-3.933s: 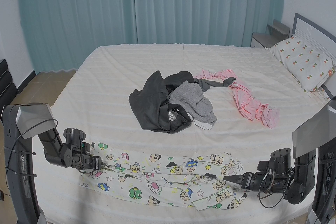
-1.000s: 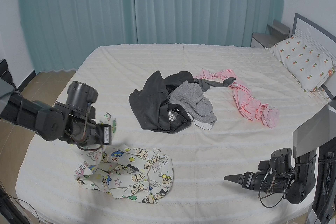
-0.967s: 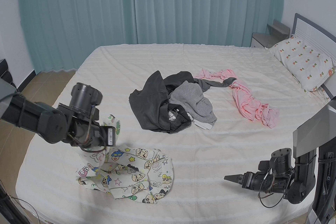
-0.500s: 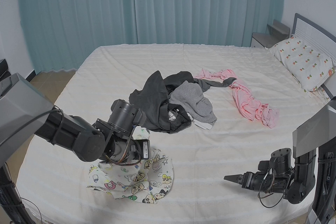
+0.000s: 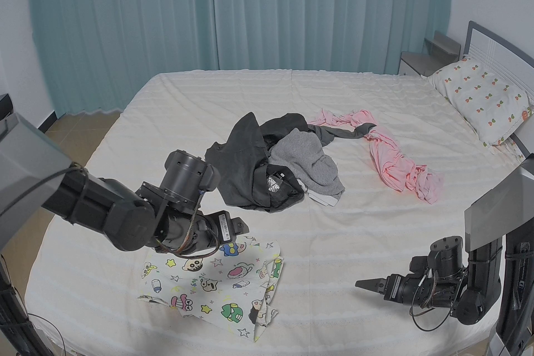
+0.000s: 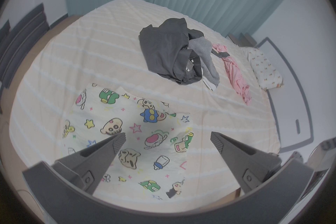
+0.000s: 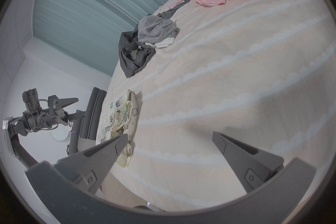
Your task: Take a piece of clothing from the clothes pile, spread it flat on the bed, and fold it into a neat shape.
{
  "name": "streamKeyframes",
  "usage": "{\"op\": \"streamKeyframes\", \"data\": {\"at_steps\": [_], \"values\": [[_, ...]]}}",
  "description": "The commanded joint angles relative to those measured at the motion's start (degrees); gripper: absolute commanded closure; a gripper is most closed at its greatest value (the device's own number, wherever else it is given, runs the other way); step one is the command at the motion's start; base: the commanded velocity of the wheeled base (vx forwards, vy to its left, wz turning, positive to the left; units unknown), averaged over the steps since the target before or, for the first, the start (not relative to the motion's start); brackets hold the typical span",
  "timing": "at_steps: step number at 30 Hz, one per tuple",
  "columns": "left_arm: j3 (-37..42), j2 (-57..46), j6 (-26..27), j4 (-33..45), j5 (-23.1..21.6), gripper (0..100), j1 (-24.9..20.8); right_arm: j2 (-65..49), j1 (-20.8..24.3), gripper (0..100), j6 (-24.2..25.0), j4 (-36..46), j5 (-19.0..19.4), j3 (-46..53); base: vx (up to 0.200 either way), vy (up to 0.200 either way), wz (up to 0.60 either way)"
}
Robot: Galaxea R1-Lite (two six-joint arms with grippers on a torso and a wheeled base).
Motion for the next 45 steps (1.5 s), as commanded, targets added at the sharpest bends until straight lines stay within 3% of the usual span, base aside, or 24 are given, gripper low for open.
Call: {"op": "streamKeyframes", "data": {"at_steps": [1, 4, 8, 15, 24, 37, 45], "values": [[10.02, -8.6, -7.23, -5.24, -1.9, 0, 0.9, 0.08, 0.39, 0, 0.01, -0.67, 0.01, 0.03, 0.0, 0.0, 0.0], [16.17, -9.74, -11.71, -12.71, -2.52, 0, 0.55, 0.08, 0.48, 0, 0.01, -0.67, 0.01, 0.03, 0.0, 0.0, 0.0], [23.12, -9.21, -13.74, -21.77, -4.8, 0, 0.9, 0.08, 0.92, 0, 0.01, -0.67, 0.01, 0.12, 0.0, 0.0, 0.0], [28.13, -9.65, -16.9, -32.75, -5.68, 0, 1.61, -0.18, 1.18, 0, 0.01, -0.76, 0.01, 0.12, 0.0, 0.0, 0.0], [31.03, -9.04, -16.81, -33.37, -13.77, 0, 5.47, -0.09, 2.59, 0, 0.01, -0.76, -0.08, 0.21, 0.0, 0.111, 0.0], [31.03, -7.28, -16.9, -33.46, -14.38, 0, 6.26, -0.36, 3.9, 0, 0.01, -0.76, -0.08, -0.32, 0.0, 0.2, 0.0], [32.96, -5.96, -16.9, -37.67, -14.56, 0, 6.35, -0.44, 5.75, 0, 0.1, -0.76, -0.08, -0.41, 0.0, 0.2, 0.0]]}}
